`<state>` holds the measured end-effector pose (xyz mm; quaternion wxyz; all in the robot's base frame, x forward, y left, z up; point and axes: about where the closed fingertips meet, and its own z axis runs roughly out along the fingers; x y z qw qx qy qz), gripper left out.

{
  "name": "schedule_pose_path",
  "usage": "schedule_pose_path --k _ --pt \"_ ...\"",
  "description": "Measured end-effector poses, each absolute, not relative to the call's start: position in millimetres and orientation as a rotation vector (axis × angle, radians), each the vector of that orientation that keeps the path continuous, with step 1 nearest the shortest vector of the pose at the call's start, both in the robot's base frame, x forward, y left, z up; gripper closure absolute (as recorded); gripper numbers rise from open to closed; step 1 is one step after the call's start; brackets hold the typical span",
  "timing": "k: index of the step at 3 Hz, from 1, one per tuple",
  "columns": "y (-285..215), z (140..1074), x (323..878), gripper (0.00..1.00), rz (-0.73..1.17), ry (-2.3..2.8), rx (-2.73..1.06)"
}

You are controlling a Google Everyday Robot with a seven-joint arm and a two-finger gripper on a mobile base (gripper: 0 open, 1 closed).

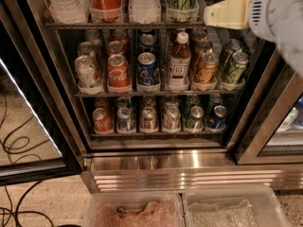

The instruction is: Pick redbull can from top shelf of fridge

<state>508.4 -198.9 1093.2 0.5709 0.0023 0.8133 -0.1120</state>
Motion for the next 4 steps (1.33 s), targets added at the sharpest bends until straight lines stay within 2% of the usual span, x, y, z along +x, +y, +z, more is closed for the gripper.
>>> schedule_pose_path --k 1,4 --pt "-188.1 1126.8 502.2 0.00 -0.281 1.827 0.022" --pt "-188.1 1126.8 502.2 0.00 -0.281 1.827 0.022"
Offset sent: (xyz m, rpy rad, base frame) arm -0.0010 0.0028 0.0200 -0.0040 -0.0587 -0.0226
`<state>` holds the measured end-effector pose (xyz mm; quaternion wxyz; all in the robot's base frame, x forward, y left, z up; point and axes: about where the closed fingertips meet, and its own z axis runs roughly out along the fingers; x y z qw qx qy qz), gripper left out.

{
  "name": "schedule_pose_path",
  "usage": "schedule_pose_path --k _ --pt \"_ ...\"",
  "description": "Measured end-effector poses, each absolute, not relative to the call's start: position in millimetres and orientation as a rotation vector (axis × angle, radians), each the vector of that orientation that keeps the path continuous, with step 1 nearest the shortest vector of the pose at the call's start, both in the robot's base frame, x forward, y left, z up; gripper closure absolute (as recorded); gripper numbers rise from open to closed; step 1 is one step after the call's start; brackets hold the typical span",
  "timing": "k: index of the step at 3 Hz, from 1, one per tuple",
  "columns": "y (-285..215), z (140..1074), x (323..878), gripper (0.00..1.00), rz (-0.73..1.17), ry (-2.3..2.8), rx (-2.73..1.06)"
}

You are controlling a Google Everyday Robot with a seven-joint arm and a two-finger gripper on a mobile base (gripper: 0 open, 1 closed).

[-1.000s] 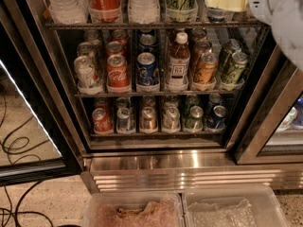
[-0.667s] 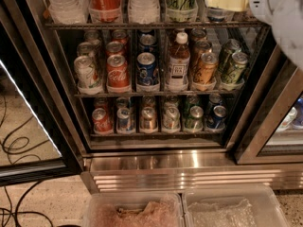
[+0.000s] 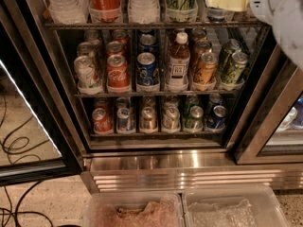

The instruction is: Pick redbull can from top shelf of fridge

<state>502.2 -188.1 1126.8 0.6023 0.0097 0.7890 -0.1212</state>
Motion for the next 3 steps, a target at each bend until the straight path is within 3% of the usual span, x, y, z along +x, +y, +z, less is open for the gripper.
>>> schedule_pose_path --k 2,3 --pt "-153 1086 548 0.00 -0.305 1.848 0.080" --pt "-138 1149 523 0.00 -0.359 1.720 0.090"
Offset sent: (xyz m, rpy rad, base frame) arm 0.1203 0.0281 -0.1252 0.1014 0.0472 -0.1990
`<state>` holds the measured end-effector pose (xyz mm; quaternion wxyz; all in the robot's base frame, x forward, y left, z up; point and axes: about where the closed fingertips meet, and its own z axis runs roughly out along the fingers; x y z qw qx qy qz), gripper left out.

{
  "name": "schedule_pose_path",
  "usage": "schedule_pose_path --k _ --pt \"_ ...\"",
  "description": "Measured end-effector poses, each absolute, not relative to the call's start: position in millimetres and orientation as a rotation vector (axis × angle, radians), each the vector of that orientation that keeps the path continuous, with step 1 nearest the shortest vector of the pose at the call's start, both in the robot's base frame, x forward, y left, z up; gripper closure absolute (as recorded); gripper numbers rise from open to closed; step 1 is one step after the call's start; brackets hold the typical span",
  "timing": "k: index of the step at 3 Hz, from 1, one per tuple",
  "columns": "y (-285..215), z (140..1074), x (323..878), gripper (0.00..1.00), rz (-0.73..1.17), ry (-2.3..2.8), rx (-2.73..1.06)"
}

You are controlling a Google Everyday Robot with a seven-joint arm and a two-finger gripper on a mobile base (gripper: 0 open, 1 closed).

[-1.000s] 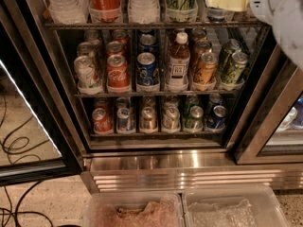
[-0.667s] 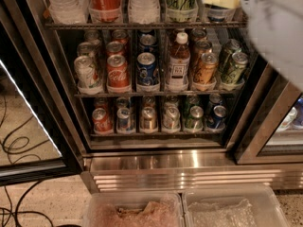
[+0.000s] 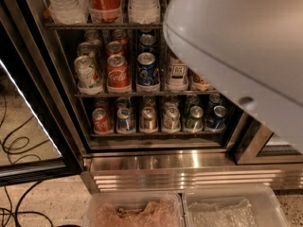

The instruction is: Pick redbull can from top shelf of fridge

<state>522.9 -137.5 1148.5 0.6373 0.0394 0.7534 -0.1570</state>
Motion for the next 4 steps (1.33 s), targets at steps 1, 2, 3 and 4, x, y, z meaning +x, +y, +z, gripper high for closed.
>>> schedule_pose_path --k 1,2,3,4 --pt "-138 1149 523 0.00 -0.359 1.720 0.090" --pt "-136 1158 532 0.00 -0.373 1.731 0.103" --pt "-139 1150 563 0.00 -0.407 1.787 0.147" --pt "-144 1129 560 0.00 -0.457 1.855 0.211"
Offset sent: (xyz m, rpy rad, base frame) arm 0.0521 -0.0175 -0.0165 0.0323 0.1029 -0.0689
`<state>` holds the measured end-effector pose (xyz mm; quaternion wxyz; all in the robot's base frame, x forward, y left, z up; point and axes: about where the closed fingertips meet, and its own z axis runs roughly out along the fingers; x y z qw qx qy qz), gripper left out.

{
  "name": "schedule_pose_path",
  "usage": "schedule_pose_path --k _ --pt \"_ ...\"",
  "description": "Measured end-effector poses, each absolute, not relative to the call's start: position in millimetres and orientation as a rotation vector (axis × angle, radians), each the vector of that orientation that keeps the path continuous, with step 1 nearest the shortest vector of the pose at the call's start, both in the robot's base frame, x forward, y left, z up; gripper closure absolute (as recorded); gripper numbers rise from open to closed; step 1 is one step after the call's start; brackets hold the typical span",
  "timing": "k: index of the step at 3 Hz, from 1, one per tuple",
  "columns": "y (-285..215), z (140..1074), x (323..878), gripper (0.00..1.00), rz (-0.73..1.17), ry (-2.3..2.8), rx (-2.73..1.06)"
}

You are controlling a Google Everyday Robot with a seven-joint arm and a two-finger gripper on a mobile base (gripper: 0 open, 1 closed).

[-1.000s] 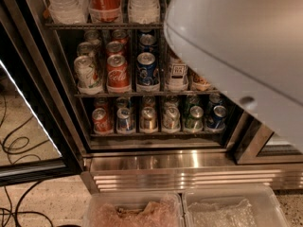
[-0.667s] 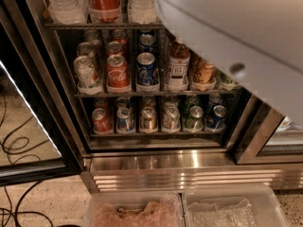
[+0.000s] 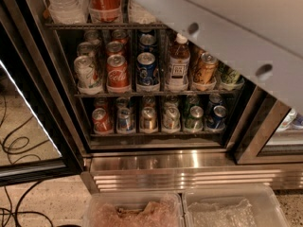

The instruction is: Pick redbull can from top shelf of fridge

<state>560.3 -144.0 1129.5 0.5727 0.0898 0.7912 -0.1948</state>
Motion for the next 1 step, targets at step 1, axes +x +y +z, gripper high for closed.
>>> schedule_pose_path --k 1 --pt "-144.0 1129.5 560.3 0.00 -0.457 1.855 0.211"
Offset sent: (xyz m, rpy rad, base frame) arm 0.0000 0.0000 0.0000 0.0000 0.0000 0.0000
